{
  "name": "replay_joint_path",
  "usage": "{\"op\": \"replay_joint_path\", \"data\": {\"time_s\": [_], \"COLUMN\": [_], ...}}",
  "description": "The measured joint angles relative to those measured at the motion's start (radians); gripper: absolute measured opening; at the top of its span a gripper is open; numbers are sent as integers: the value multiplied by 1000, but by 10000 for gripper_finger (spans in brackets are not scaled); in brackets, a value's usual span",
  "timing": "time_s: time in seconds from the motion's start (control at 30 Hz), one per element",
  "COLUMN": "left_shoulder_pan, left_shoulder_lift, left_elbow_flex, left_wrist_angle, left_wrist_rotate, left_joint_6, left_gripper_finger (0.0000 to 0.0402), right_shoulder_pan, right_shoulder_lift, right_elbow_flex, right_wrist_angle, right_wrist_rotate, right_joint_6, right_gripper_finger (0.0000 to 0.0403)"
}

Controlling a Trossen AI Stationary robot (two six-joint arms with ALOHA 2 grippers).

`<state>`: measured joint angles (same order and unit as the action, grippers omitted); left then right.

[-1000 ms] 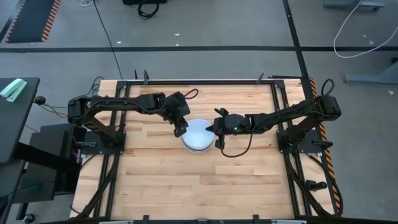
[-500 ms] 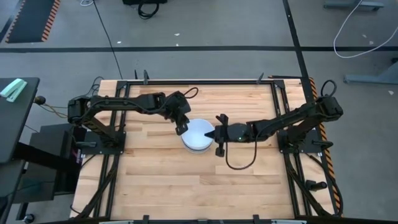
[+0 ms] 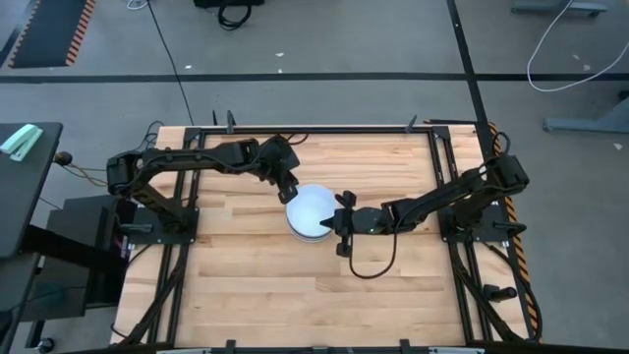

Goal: Nest bowls inside each other
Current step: Stack the white bowl on the stacked bowl, then return to Home Position

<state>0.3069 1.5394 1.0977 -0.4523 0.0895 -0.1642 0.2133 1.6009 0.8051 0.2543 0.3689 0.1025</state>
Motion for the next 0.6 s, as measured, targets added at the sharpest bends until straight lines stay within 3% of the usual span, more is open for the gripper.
{"op": "replay_joint_path", "data": {"time_s": [0.3, 0.6], "left_shoulder_pan": [34, 50], "left_shoulder_lift": [0, -53], "left_elbow_flex": [0, 0], "left_wrist_angle": [0, 10], "left_wrist_rotate": [0, -32], "left_joint_6": [1, 45], "left_gripper_finger": [59, 49], "right_shoulder_pan": [-3, -3], "right_shoulder_lift": [-70, -160], "right_elbow_flex": [4, 4], "right_wrist_angle": [22, -69], "right_wrist_rotate": [36, 84], "right_joint_6": [-77, -112], "right_gripper_finger": [0, 1]}}
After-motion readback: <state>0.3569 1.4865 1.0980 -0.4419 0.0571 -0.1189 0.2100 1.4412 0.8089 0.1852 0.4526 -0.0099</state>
